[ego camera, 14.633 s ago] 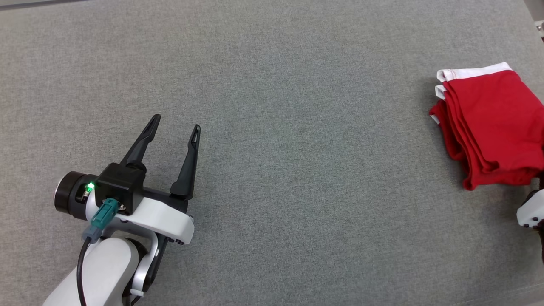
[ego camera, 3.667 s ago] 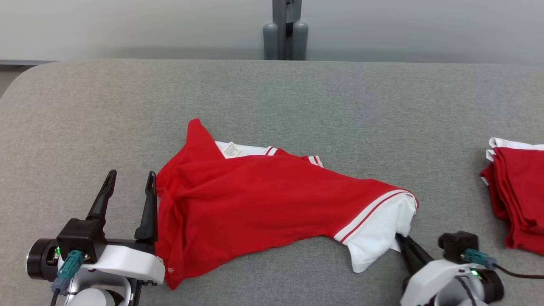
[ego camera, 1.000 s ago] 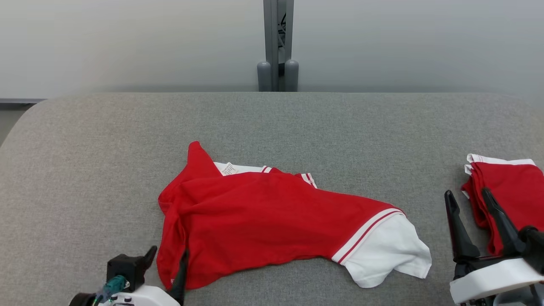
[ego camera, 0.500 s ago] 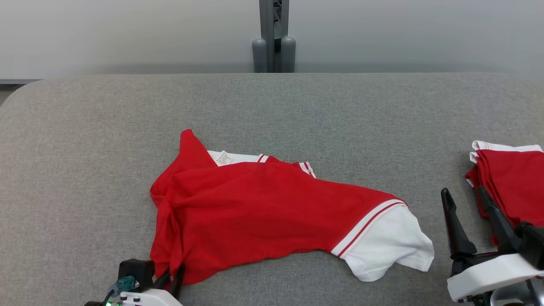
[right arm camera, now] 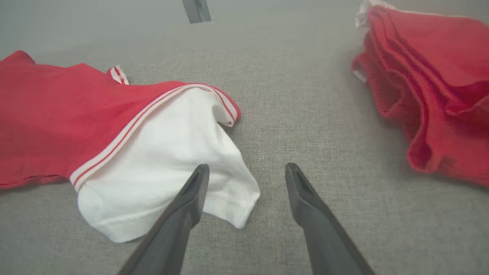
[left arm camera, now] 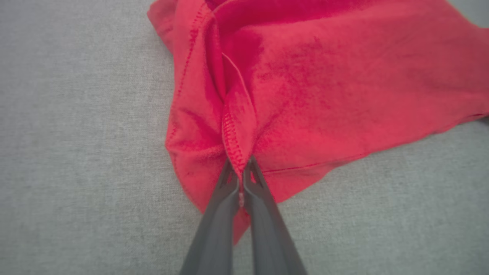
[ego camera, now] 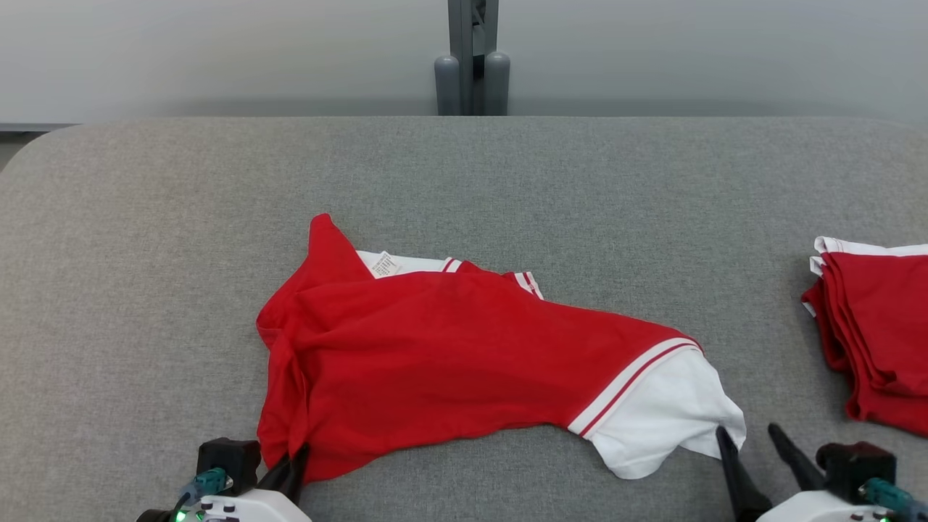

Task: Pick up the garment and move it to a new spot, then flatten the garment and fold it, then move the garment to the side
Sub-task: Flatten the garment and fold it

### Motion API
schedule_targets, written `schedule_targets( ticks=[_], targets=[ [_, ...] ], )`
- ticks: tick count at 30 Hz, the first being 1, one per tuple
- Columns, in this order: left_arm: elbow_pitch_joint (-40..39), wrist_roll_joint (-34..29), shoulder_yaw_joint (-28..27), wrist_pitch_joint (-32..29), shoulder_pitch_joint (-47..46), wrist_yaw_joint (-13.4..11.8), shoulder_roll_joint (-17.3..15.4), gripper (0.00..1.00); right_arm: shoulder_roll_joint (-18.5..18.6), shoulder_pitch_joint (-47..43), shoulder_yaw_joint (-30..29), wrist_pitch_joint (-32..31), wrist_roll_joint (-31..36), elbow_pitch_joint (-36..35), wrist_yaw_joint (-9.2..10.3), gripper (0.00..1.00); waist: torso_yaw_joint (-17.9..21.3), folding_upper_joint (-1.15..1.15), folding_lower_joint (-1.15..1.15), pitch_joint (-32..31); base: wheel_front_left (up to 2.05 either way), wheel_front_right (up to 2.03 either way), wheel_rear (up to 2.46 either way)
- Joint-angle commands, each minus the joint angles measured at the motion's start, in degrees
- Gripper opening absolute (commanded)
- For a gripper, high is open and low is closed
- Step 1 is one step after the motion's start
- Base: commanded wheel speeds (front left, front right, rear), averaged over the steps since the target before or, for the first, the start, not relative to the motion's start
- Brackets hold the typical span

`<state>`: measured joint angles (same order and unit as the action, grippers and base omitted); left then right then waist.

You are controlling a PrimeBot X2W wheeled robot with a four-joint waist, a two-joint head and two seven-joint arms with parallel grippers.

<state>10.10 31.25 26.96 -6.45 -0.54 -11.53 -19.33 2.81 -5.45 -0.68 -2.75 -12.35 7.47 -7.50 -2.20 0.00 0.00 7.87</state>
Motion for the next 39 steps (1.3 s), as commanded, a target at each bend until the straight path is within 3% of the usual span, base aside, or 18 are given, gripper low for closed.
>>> schedule_targets(
  ticks=[1,10,11,12,13,19,27,39],
  targets=[
    [-0.15,0.04,-0.25,0.07,-0.89,-0.23,-0.46,0.00,0.25,0.01,0.16,0.25,-0.40,1.16,0.00,1.00,0.08,0.00,0.00,0.17,0.00,0.00,0.00],
    [-0.75,0.14,-0.69,0.23,-1.69,-0.50,-1.21,0.00,0.27,5.93,2.94,4.51,-0.74,11.47,0.00,1.00,0.50,0.00,0.00,2.09,0.00,0.00,0.00],
    [-0.83,0.11,-0.71,0.21,-1.81,-0.57,-1.29,0.00,0.27,6.41,3.52,4.99,-0.89,11.82,0.00,0.56,0.52,0.00,0.00,2.18,0.00,0.00,0.00],
    [-0.97,0.07,-0.71,0.13,-1.93,-0.61,-1.38,0.00,0.28,6.94,3.92,5.32,-1.29,12.33,0.00,0.32,0.51,0.00,0.00,2.29,0.00,0.00,0.00],
    [-1.15,-0.04,-0.83,0.37,-2.12,-0.72,-1.44,0.00,0.40,7.27,4.06,5.57,-1.44,12.72,0.00,0.00,0.49,0.00,0.00,2.38,0.00,0.00,0.00],
    [-4.63,-0.55,-2.69,3.71,-2.52,-2.12,-1.82,0.00,1.66,7.27,4.68,7.27,-2.92,8.61,-0.01,0.00,0.55,0.00,0.00,2.03,0.00,0.00,0.00],
    [-13.22,-2.51,-5.18,6.44,-5.24,-3.72,-3.83,0.00,2.20,9.61,2.96,9.04,-1.90,-5.37,-0.01,0.00,1.57,0.00,0.00,0.11,0.00,0.00,0.00],
    [-23.37,-7.21,-8.65,7.32,-19.81,-5.31,-5.92,0.00,2.50,25.47,3.13,10.01,0.04,-18.93,0.00,0.00,2.97,0.00,0.00,-3.36,0.00,0.00,0.00]
  ],
)
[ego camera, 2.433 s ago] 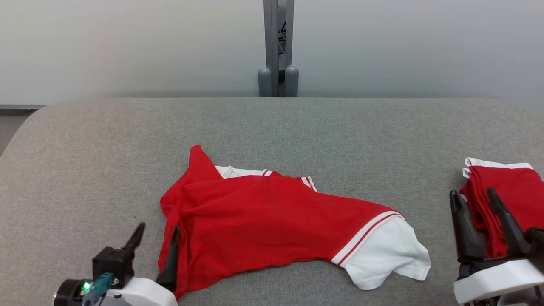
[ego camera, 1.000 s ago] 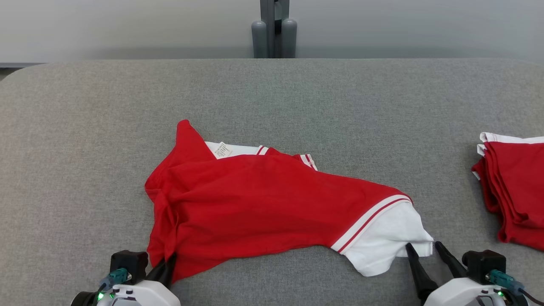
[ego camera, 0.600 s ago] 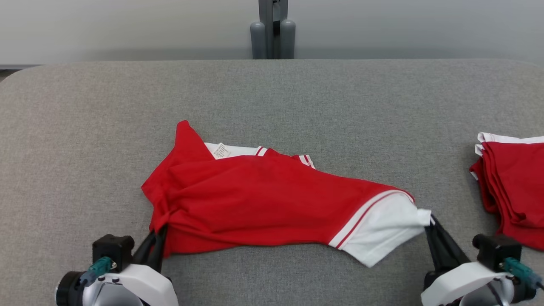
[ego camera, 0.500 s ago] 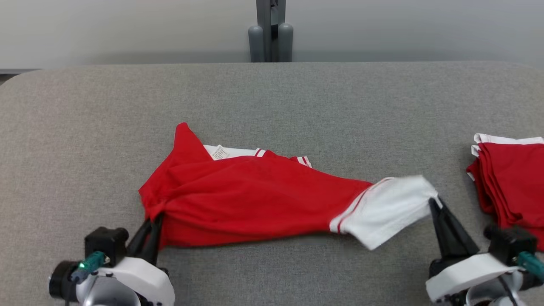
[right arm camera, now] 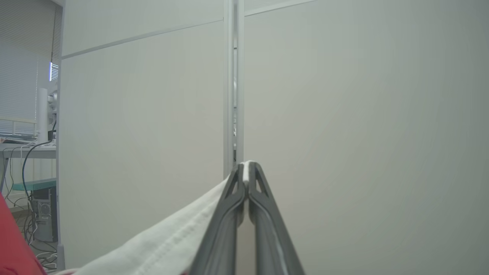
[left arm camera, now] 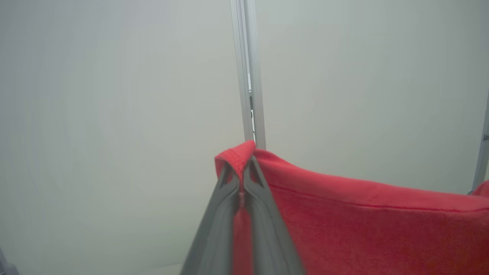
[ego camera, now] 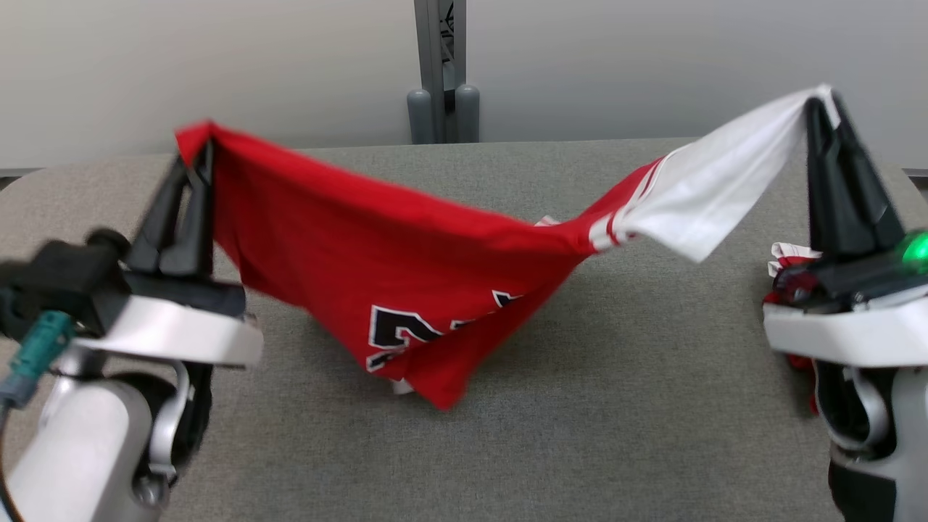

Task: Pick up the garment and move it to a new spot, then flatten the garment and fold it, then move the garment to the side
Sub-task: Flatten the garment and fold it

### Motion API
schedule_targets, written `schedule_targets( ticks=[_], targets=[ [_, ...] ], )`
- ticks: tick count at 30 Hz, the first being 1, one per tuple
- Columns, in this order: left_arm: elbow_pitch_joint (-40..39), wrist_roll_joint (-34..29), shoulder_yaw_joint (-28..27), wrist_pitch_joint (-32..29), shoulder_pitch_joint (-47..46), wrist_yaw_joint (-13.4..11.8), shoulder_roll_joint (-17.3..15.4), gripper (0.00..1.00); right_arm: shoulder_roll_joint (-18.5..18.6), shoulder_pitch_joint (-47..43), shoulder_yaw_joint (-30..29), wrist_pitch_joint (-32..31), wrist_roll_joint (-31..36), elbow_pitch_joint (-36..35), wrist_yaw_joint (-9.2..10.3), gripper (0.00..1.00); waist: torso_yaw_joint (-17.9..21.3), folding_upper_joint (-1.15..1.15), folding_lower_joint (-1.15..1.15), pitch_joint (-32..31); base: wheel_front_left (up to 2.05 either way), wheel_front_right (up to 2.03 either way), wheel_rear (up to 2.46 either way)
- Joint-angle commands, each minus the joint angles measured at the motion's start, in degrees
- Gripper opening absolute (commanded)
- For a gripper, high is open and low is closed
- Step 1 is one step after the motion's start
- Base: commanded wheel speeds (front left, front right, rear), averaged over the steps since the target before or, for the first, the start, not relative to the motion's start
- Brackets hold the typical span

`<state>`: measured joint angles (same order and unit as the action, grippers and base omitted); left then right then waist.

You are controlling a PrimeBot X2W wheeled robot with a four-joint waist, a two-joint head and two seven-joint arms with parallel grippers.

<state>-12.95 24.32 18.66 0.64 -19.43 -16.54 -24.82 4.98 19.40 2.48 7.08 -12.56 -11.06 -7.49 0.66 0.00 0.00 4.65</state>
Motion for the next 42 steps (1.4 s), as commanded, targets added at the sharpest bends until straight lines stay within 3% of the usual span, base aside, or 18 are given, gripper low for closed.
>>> schedule_targets(
  ticks=[1,13,26,30,34,37,38,42],
  targets=[
    [-0.97,-0.60,-0.47,0.14,-2.30,-0.25,-0.38,0.00,0.43,2.06,0.21,0.19,0.30,-1.04,-0.02,0.00,0.18,0.00,0.00,-0.28,0.00,0.00,0.00],
    [-5.35,-3.67,-1.00,-2.42,-13.25,-0.38,-1.53,0.00,2.11,13.77,0.64,-1.68,1.04,-6.35,-0.02,0.00,1.16,0.00,0.00,-1.44,0.00,0.00,0.00],
    [-3.96,-2.49,-0.64,-2.14,-13.08,-0.80,-0.57,0.00,1.70,14.00,0.13,-3.26,-0.24,-4.30,-0.02,0.00,1.49,0.00,0.00,-2.00,0.00,0.00,0.00],
    [-0.69,-0.81,-0.21,-2.20,-15.58,1.28,-0.21,0.00,1.94,17.45,1.06,-2.65,-1.94,-0.19,-0.01,0.00,2.08,0.00,0.00,-1.49,0.00,0.00,0.00],
    [6.63,0.83,0.85,-2.40,-21.68,5.09,0.57,0.00,2.99,24.16,2.67,-2.19,-4.12,8.71,-0.02,0.00,2.69,0.00,0.00,-0.37,0.00,0.00,0.00],
    [15.16,1.93,1.71,-2.27,-28.83,8.71,1.61,0.00,3.96,31.14,3.97,-0.98,-5.48,17.72,-0.02,0.00,2.97,0.00,0.00,0.68,0.00,0.00,0.00],
    [21.73,2.83,2.35,-1.97,-33.74,11.12,3.03,0.00,4.33,35.95,5.07,0.69,-6.22,24.01,-0.02,0.00,3.01,0.00,0.00,1.24,0.00,0.00,0.00],
    [35.28,2.27,3.28,0.06,-44.21,14.64,5.11,0.00,4.97,46.36,5.87,4.44,-6.73,37.19,-0.02,0.00,3.18,0.00,0.00,3.29,0.00,0.00,0.00]
  ],
)
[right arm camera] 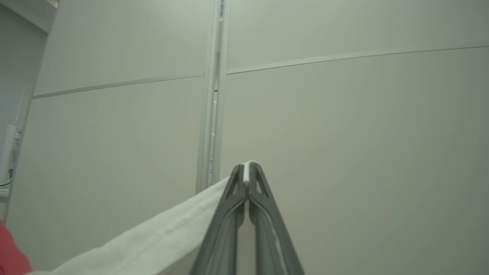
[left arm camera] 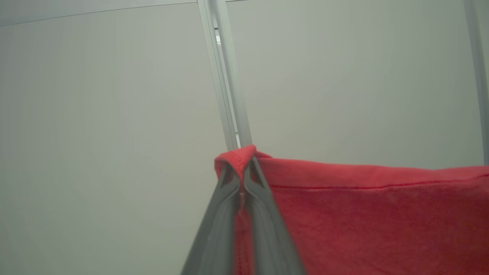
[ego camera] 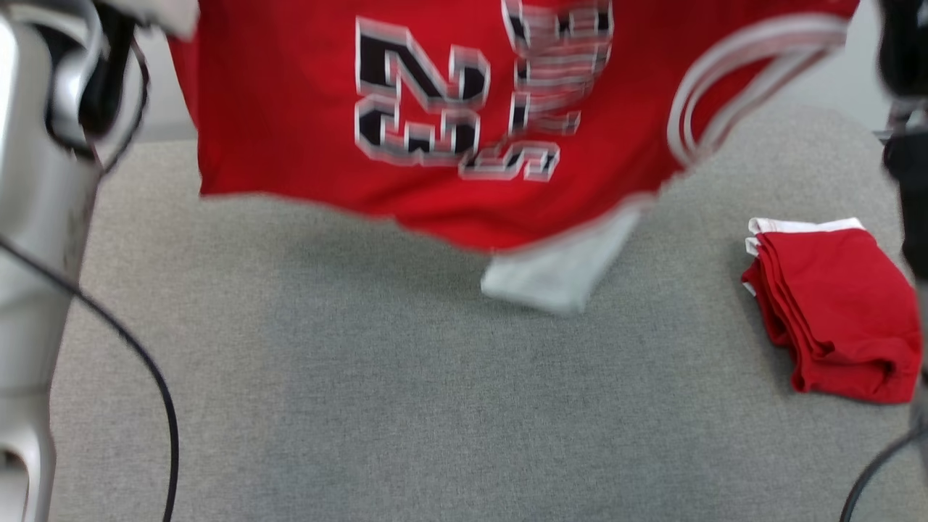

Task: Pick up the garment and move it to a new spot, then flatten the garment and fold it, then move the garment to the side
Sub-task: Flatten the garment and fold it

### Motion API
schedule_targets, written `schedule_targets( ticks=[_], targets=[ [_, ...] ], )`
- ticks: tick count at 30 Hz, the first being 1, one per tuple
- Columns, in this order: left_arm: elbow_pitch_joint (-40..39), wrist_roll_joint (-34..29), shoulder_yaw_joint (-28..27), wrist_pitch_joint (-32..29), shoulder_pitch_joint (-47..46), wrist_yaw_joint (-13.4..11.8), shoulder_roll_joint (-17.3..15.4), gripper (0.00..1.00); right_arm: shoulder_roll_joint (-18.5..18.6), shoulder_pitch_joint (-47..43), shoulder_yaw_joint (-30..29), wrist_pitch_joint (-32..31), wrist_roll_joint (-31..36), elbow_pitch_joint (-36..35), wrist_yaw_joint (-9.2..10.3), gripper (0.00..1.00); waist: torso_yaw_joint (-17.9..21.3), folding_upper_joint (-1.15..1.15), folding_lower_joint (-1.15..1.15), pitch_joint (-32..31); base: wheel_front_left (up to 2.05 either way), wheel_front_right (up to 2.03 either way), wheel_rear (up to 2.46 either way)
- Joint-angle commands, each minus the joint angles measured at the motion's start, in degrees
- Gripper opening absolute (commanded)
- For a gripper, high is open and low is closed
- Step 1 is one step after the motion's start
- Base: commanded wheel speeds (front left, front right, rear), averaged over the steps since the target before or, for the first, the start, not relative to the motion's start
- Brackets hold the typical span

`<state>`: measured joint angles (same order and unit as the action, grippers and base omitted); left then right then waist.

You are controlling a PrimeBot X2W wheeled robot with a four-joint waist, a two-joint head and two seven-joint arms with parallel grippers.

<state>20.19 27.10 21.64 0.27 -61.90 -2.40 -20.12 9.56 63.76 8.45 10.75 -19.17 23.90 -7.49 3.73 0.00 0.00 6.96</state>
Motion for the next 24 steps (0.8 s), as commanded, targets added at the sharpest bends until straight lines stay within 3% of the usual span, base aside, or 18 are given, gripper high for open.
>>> schedule_targets(
  ticks=[1,8,13,19,24],
  targets=[
    [5.31,-0.38,0.64,1.01,-3.99,1.32,1.27,0.00,0.32,4.55,-0.01,1.66,-0.15,5.20,-0.01,0.00,0.14,0.00,0.00,1.51,0.00,0.00,0.00],
    [22.20,-0.43,-0.08,7.72,-17.09,4.55,3.80,0.00,-1.82,17.58,-2.55,4.48,-0.06,18.15,-0.02,0.00,1.09,0.00,0.00,5.03,0.00,0.00,0.00],
    [31.42,0.07,-0.49,12.40,-23.13,7.01,4.71,0.00,-4.06,22.12,-4.79,4.50,0.21,21.72,-0.02,0.00,2.11,0.00,0.00,9.40,0.00,0.00,0.00],
    [37.50,1.23,0.50,14.54,-19.43,9.09,7.19,0.00,-4.82,17.41,-1.63,4.53,-2.14,22.64,-0.02,0.00,1.18,0.00,0.00,13.96,0.00,0.00,0.00],
    [35.46,2.57,-1.18,14.86,-11.26,9.46,8.88,0.00,-4.25,7.42,1.02,4.53,-6.76,18.11,-0.03,0.00,-0.33,0.00,0.00,15.31,0.00,0.00,0.00]
  ],
)
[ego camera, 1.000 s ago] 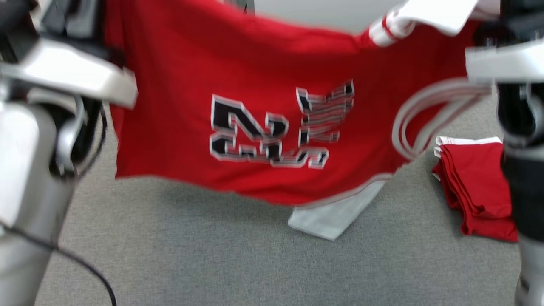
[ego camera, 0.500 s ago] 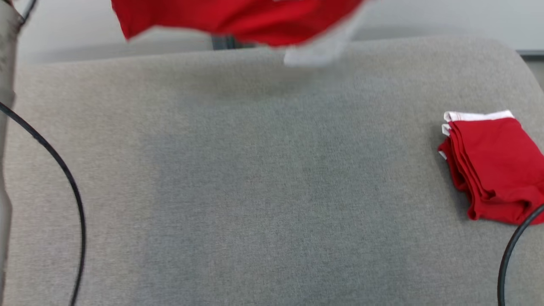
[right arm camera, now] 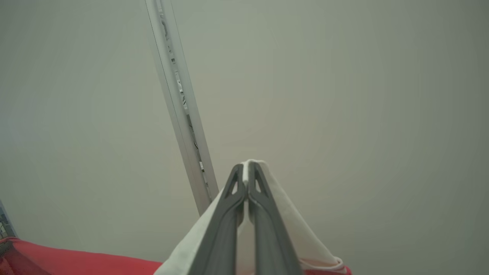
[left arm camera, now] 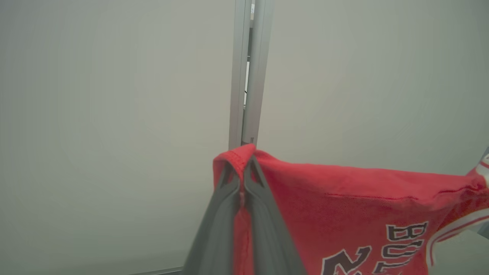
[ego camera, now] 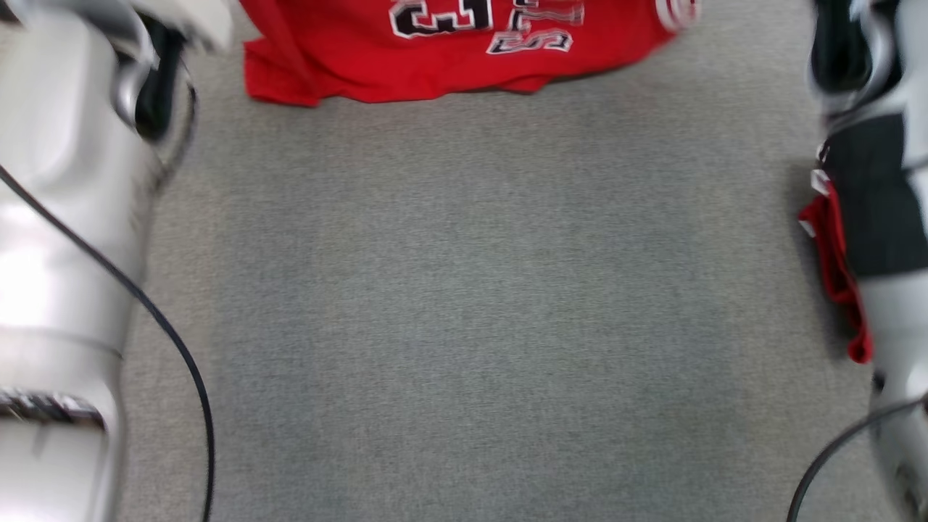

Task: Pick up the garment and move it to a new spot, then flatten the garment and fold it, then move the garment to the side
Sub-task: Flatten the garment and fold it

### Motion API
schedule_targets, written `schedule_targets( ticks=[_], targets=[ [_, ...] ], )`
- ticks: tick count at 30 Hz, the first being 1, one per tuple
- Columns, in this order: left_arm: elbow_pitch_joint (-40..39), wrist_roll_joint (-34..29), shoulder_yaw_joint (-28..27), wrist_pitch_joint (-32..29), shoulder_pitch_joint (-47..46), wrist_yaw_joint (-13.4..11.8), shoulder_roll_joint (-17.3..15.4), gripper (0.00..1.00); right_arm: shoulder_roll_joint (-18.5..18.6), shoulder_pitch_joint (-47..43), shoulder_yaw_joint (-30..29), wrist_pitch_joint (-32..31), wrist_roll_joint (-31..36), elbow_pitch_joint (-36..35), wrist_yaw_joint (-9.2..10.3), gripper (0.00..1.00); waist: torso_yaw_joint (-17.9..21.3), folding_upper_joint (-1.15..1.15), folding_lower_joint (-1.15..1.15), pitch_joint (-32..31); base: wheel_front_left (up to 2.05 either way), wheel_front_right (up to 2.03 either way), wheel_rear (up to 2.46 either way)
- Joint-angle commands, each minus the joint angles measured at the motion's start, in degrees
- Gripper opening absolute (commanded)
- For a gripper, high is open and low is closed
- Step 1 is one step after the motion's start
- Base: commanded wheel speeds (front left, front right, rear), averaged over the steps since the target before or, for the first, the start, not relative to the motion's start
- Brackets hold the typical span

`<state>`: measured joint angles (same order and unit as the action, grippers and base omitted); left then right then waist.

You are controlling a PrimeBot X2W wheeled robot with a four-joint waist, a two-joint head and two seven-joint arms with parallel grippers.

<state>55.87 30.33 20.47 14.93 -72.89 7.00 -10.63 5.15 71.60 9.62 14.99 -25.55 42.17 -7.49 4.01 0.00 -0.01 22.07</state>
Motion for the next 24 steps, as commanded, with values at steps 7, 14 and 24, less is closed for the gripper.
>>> schedule_targets(
  ticks=[7,14,24],
  targets=[
    [-18.85,-4.23,-4.69,0.19,23.65,-4.25,0.86,0.00,1.25,-23.61,1.38,0.30,-7.93,-13.59,-0.03,0.00,-1.44,0.00,0.01,-1.46,0.00,0.00,0.00],
    [-32.97,-5.22,-4.74,-0.43,45.20,-6.08,-0.75,0.00,0.65,-46.64,-0.55,0.29,-10.90,-23.42,-0.03,0.00,-1.83,0.00,0.01,-5.64,0.00,0.00,0.00],
    [-48.87,-1.50,-5.71,-9.49,67.08,-10.01,-5.13,0.00,-0.72,-70.14,-3.93,0.21,-9.88,-33.97,-0.02,0.00,-1.09,0.00,0.01,-11.59,0.00,0.00,0.00]
  ],
)
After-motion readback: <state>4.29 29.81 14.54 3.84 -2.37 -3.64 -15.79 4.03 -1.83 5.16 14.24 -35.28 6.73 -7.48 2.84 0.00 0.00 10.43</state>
